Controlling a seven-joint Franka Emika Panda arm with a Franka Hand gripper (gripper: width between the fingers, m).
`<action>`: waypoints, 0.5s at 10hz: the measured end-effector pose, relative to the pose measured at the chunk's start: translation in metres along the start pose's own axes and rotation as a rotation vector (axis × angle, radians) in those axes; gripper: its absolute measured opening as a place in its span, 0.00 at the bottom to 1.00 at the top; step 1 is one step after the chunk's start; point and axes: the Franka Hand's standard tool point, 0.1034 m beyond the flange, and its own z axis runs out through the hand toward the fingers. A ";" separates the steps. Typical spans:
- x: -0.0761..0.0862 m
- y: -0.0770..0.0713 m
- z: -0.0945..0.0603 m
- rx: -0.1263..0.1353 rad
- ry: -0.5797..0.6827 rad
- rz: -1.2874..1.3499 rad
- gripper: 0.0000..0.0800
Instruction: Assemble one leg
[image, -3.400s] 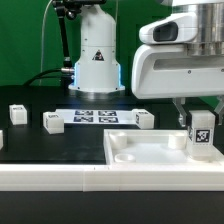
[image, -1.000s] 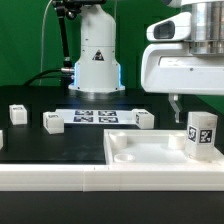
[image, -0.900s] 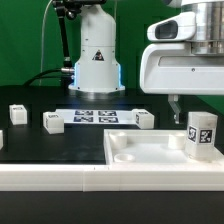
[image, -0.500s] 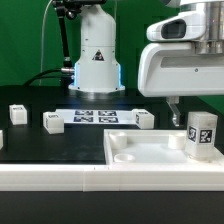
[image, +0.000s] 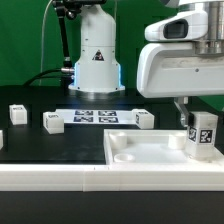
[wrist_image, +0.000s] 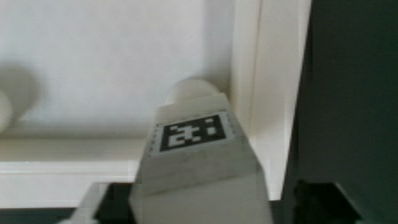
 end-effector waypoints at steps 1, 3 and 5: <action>0.000 0.003 0.000 -0.002 0.000 0.003 0.37; 0.000 0.004 0.000 -0.002 -0.003 0.030 0.37; 0.001 0.008 0.000 0.018 -0.033 0.251 0.37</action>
Offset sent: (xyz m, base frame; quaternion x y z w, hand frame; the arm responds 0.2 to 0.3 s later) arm 0.0132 -0.0036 0.0055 0.0128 -0.0683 0.1568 0.9852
